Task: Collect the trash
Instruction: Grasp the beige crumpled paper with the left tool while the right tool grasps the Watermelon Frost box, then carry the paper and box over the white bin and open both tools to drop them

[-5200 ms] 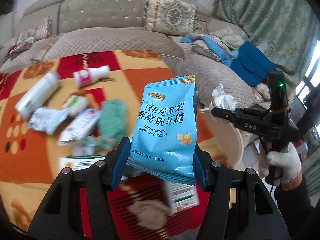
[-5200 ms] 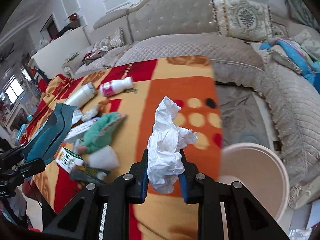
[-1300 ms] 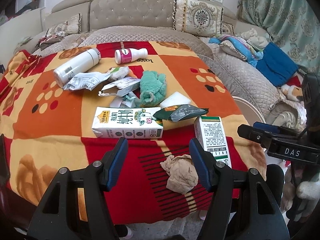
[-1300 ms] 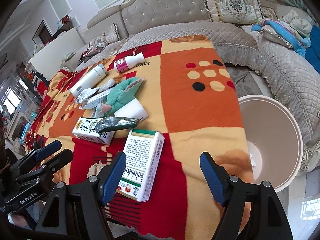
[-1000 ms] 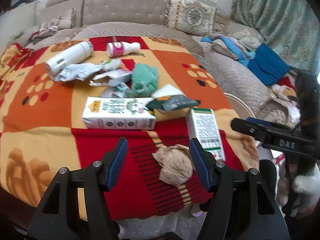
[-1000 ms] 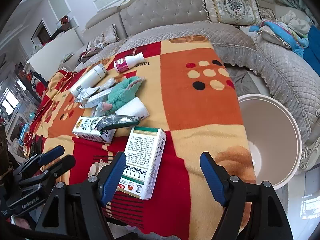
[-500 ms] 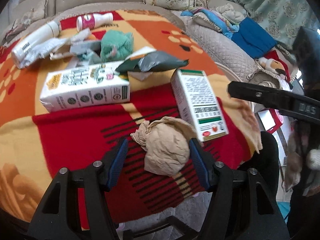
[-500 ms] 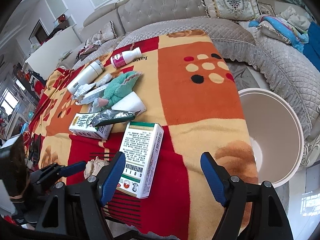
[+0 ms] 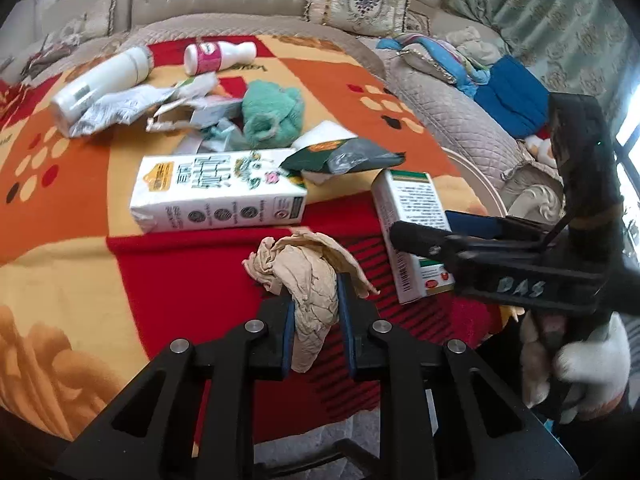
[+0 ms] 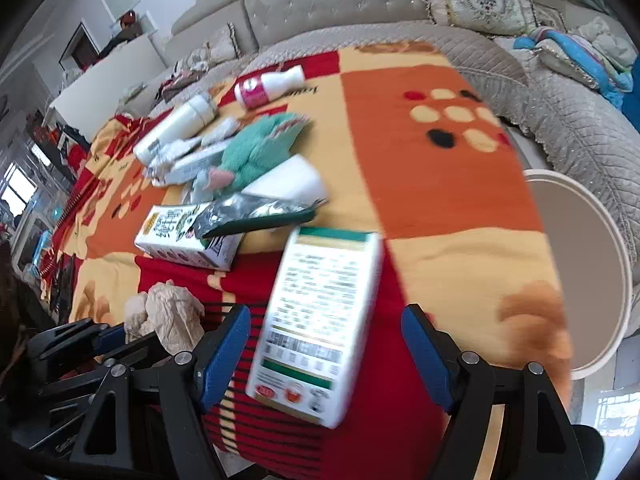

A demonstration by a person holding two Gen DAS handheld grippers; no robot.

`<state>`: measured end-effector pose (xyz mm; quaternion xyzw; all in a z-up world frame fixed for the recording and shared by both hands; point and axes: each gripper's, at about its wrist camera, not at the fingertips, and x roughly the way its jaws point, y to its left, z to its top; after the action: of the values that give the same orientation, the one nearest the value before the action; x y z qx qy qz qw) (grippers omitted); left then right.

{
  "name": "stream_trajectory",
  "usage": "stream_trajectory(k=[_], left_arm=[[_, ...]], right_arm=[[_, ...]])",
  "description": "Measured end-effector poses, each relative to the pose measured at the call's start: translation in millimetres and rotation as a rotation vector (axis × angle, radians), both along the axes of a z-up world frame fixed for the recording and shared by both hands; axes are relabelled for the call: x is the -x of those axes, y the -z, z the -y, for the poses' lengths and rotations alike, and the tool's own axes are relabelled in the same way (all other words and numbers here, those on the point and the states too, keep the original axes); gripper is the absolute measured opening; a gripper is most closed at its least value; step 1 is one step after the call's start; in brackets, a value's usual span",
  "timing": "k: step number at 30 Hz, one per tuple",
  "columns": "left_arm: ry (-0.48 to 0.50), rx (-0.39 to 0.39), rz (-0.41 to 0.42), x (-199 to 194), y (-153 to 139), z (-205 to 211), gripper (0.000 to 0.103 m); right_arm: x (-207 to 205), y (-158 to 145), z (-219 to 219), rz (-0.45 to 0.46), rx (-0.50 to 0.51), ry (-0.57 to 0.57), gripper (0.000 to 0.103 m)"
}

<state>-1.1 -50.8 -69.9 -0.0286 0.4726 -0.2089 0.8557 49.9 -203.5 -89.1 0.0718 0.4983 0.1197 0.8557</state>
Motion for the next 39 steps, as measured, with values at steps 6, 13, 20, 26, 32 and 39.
stream_trajectory(k=[6,13,20,26,32,39], left_arm=[[-0.013,0.004,0.001,0.3,-0.6,-1.6,0.016],[0.014,0.012,0.027,-1.2,-12.5,14.4,0.016],[0.043,0.003,0.039,0.7,-18.2,29.8,0.016],[0.041,-0.002,0.03,-0.2,-17.5,31.5,0.016],[0.044,-0.002,0.029,1.0,-18.7,31.0,0.016],[0.056,0.014,0.039,4.1,-28.1,34.8,0.016]], right_arm=[[-3.3,12.1,-7.1,0.015,0.059,-0.015,0.06],[5.3,-5.4,16.5,0.04,-0.003,-0.007,0.06],[9.5,-12.8,28.7,0.063,0.036,0.008,0.059],[6.0,0.6,34.8,0.014,0.091,0.016,0.059],[-1.9,10.5,33.7,0.005,0.109,0.033,0.062],[3.1,1.6,44.7,0.043,0.075,0.049,0.054]])
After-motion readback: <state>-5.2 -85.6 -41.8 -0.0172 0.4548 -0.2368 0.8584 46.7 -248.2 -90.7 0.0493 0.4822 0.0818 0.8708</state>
